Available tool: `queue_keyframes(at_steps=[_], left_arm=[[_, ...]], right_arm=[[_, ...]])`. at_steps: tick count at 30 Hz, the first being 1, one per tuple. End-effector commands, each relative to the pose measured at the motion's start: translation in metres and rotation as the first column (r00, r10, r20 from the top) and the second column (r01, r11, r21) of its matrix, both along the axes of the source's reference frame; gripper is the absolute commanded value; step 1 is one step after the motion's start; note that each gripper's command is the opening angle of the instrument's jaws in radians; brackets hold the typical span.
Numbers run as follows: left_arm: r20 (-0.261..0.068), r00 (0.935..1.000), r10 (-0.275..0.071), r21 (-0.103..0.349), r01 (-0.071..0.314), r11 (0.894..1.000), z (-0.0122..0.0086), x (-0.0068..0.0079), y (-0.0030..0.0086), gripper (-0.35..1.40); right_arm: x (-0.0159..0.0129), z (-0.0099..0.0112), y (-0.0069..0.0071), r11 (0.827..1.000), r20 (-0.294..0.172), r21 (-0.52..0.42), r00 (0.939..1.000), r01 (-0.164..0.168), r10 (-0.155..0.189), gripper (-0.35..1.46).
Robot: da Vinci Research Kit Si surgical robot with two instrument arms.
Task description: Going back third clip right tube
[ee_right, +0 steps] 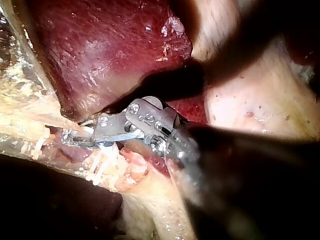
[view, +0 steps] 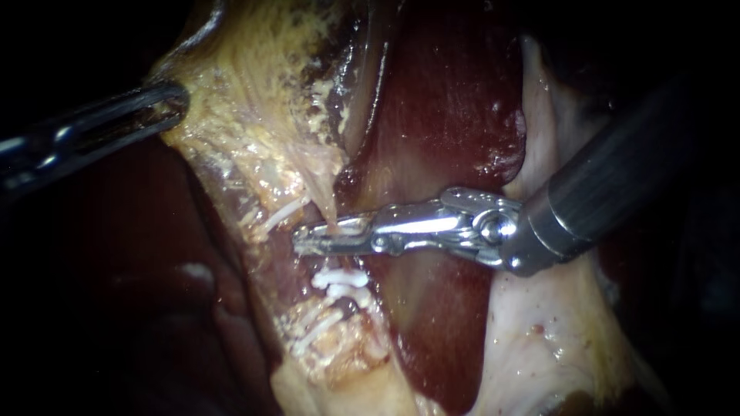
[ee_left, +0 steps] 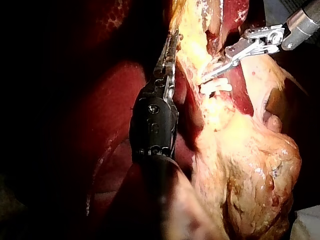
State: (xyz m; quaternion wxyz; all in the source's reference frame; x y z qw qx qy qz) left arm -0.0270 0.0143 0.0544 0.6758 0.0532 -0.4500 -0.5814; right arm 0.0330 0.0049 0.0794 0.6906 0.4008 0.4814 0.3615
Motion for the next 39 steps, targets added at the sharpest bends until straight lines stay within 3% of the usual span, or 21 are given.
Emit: queue_keyframes(at_steps=[1,3,5,8,11,13,16,21,28,35,39], left_arm=[[0.000,1.0000,0.000,0.000,0.000,1.000,0.0000,0.0000,0.0000,-0.35],[0.000,1.0000,-0.001,0.000,0.001,1.000,0.0000,0.0000,0.0000,-0.35],[0.000,1.0000,-0.001,0.000,0.001,1.000,0.0000,0.0000,0.0000,-0.35],[0.000,1.0000,-0.001,0.000,0.001,1.000,0.0000,0.0000,0.0000,-0.35],[0.000,1.0000,-0.001,0.000,0.001,1.000,-0.0001,0.0000,0.0000,-0.35],[-0.001,1.0000,-0.001,0.000,0.001,1.000,-0.0001,0.0000,-0.0001,-0.35],[-0.001,1.0000,-0.001,0.000,0.001,1.000,-0.0001,0.0000,-0.0001,-0.35],[-0.001,1.0000,-0.001,0.000,0.001,1.000,-0.0001,0.0001,-0.0001,-0.35],[0.000,1.0000,0.000,0.000,0.000,1.000,-0.0001,0.0002,-0.0001,-0.35],[0.000,1.0000,0.000,0.000,0.000,1.000,-0.0001,0.0003,-0.0001,-0.35],[0.000,1.0000,0.000,0.000,0.000,1.000,-0.0001,0.0003,-0.0001,-0.35]], right_arm=[[0.0000,0.0000,0.0000,1.000,0.000,0.000,1.0000,0.000,0.000,-0.35],[0.0000,0.0000,0.0000,1.000,-0.002,0.001,1.0000,0.003,-0.003,-0.35],[0.0000,0.0000,0.0000,1.000,-0.002,0.001,1.0000,0.003,-0.003,-0.01],[0.0000,-0.0001,0.0001,0.999,-0.009,-0.032,0.9999,0.011,-0.011,0.35],[0.0002,0.0000,0.0002,0.993,-0.023,-0.113,0.9995,0.018,-0.021,0.51],[0.0003,0.0000,0.0004,0.987,-0.030,-0.162,0.9995,0.005,-0.010,0.56],[0.0002,-0.0001,0.0010,0.976,-0.028,-0.218,0.9996,-0.012,0.006,0.60],[-0.0003,-0.0004,0.0011,0.968,-0.044,-0.253,0.9990,-0.007,-0.004,0.60],[-0.0001,-0.0021,-0.0002,0.955,-0.097,-0.293,0.9927,0.040,-0.072,0.60],[-0.0002,-0.0032,-0.0011,0.938,-0.132,-0.339,0.9827,0.078,-0.130,0.60],[-0.0006,-0.0024,0.0001,0.924,-0.105,-0.379,0.9898,0.050,-0.097,0.60]])
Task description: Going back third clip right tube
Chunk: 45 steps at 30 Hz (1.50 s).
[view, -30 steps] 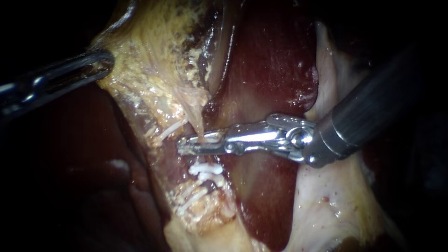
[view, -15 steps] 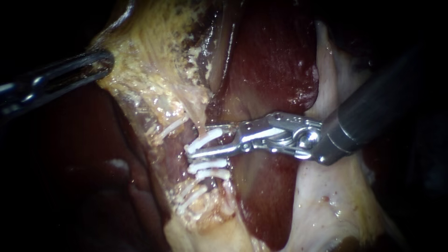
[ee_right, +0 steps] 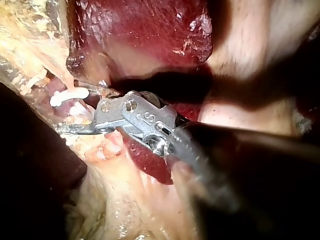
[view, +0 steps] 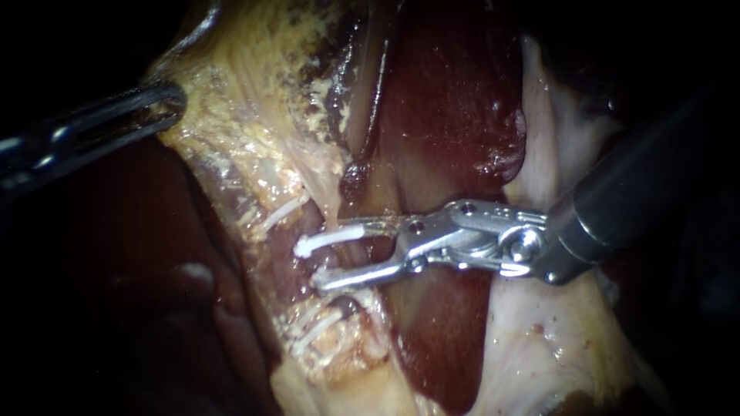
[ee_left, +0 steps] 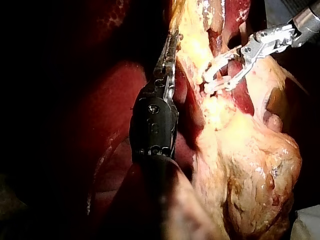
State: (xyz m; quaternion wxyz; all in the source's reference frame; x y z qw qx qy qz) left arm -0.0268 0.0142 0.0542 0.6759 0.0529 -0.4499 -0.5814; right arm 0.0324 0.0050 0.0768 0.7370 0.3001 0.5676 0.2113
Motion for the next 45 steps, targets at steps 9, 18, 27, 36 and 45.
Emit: queue_keyframes(at_steps=[9,18,27,36,45], left_arm=[[0.000,1.0000,0.000,0.000,0.000,1.000,0.0000,0.0002,-0.0001,-0.35],[0.000,1.0000,0.001,0.000,-0.001,1.000,0.0000,0.0002,-0.0001,-0.35],[-0.003,1.0000,-0.004,-0.005,0.004,1.000,0.0006,-0.0004,-0.0006,-0.35],[-0.014,0.9989,0.046,0.010,-0.045,0.999,0.0065,-0.0052,-0.0029,-0.35],[-0.009,0.9980,0.062,0.017,-0.062,0.998,0.0098,-0.0090,-0.0018,-0.35]], right_arm=[[-0.0056,0.0009,0.0021,0.992,-0.007,-0.125,0.9999,0.007,-0.008,0.60],[-0.0105,-0.0044,0.0029,0.969,-0.044,-0.242,0.9970,0.051,-0.063,0.60],[-0.0130,-0.0072,0.0041,0.963,-0.049,-0.266,0.9975,0.037,-0.051,0.60],[-0.0126,-0.0070,0.0036,0.963,-0.052,-0.268,0.9971,0.040,-0.056,0.60],[-0.0121,-0.0073,0.0032,0.963,-0.057,-0.267,0.9964,0.045,-0.063,0.60]])
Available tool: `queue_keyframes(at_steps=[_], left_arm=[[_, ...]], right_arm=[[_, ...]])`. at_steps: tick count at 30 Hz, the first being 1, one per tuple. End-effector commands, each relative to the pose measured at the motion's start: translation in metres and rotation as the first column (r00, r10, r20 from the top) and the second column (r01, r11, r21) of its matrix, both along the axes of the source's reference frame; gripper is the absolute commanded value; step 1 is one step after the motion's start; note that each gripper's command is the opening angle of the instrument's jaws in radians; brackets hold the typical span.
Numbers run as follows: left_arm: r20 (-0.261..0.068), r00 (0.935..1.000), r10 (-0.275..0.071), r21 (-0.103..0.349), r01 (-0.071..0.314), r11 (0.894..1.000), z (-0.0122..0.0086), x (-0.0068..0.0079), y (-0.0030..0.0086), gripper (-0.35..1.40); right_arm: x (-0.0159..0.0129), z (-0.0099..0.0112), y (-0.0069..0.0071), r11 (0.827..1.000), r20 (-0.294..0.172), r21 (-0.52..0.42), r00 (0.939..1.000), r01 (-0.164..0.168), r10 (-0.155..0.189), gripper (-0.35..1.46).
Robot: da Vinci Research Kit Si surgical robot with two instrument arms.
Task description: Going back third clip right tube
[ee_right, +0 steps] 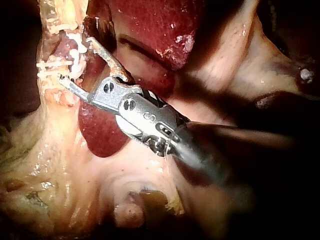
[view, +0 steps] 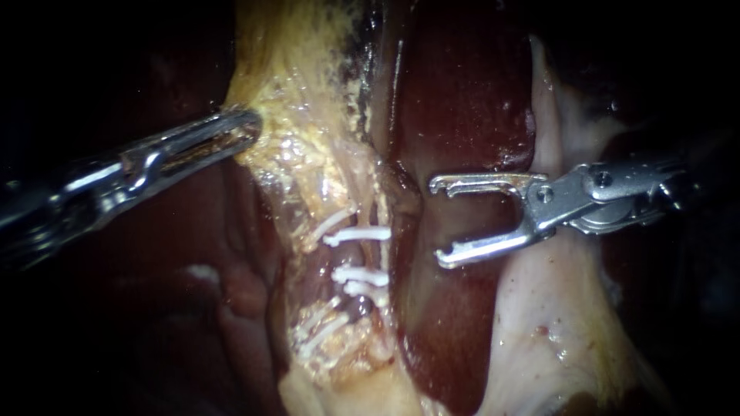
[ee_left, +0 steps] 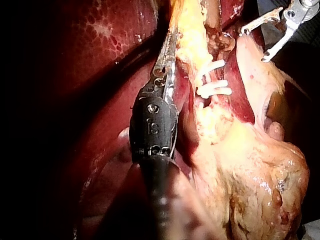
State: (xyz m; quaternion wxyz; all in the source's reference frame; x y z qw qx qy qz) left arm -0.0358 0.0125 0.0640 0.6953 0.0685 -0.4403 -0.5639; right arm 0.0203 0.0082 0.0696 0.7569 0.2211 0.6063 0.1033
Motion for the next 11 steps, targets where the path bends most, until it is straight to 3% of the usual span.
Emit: queue_keyframes(at_steps=[1,11], left_arm=[[0.001,1.0000,0.000,0.002,0.000,1.000,0.0000,-0.0002,0.0000,-0.35],[0.004,1.0000,0.002,0.005,-0.002,1.000,-0.0004,-0.0007,0.0000,-0.35]], right_arm=[[0.0000,0.0000,0.0000,1.000,0.001,0.000,1.0000,0.000,0.000,0.60],[0.0001,-0.0001,0.0000,1.000,0.001,0.000,1.0000,0.000,0.000,0.60]])
